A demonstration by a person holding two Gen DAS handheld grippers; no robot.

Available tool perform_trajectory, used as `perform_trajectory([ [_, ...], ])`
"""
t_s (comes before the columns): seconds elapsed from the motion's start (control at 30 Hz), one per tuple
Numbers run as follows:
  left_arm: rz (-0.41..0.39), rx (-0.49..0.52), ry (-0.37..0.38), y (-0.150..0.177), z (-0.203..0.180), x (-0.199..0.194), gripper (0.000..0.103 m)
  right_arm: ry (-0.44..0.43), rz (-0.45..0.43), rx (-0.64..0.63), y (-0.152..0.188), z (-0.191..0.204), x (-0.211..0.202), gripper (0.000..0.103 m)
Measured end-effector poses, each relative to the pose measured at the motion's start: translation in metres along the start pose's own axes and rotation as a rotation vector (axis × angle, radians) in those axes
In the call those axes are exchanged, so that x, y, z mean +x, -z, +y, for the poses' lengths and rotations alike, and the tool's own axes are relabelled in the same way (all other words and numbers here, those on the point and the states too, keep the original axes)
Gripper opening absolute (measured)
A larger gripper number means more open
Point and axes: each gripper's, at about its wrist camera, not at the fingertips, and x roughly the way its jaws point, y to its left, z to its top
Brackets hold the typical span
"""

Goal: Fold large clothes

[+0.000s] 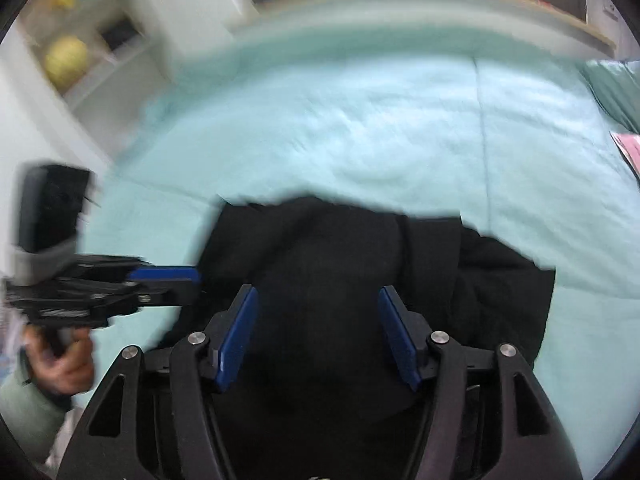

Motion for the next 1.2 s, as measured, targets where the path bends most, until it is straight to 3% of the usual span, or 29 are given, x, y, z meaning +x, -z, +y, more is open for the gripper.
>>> perform_trajectory([
  [0.03,0.047,-0.022,-0.077,0.002,0.008,0.017,0.024,0.011,0.040,-0.006,0.004,-0.001,0.018,0.065],
  [0.07,0.093,-0.055,-0.103,0.007,0.019,0.035,0.020,0.029,0.075,-0.011,0.010,-0.002,0.035,0.065],
  [0.17,0.082,-0.116,-0.037,0.020,0.034,0.054,0.020,0.102,0.230,-0.016,0.044,-0.013,0.089,0.064],
  [0.27,0.075,-0.132,-0.032,0.023,0.037,0.062,0.020,0.126,0.145,0.005,0.059,-0.025,0.101,0.065],
  [0.37,0.080,-0.148,-0.008,0.019,0.041,0.055,0.020,0.151,0.123,0.016,0.060,-0.024,0.097,0.065],
  [0.53,0.010,-0.007,-0.024,0.032,-0.008,0.009,0.022,0.155,0.116,-0.018,0.053,-0.008,0.055,0.065],
  [0.63,0.020,-0.020,0.024,0.042,-0.011,0.010,0.029,0.205,0.074,-0.079,0.056,0.005,0.024,0.065],
  [0.67,0.037,-0.034,0.018,0.044,-0.009,0.018,0.037,0.200,0.063,-0.091,0.057,0.008,0.019,0.065],
  [0.7,0.084,-0.061,-0.052,0.043,0.000,0.034,0.038,0.185,0.056,-0.096,0.059,0.013,0.018,0.065],
  [0.77,0.150,-0.098,-0.103,0.045,0.010,0.061,0.037,0.146,0.072,-0.102,0.071,0.028,0.022,0.064],
  [0.87,0.145,-0.172,-0.064,0.046,0.022,0.082,0.038,0.181,0.172,-0.083,0.085,0.020,0.056,0.060],
  [0.97,0.143,-0.214,-0.044,0.045,0.032,0.090,0.036,0.177,0.168,-0.065,0.100,0.020,0.067,0.060],
  [1.07,0.126,-0.205,-0.033,0.044,0.022,0.076,0.036,0.187,0.180,-0.058,0.098,0.023,0.063,0.060],
  [1.2,0.061,-0.148,-0.053,0.063,0.023,0.020,0.036,0.149,0.168,-0.026,0.093,0.018,0.040,0.060],
])
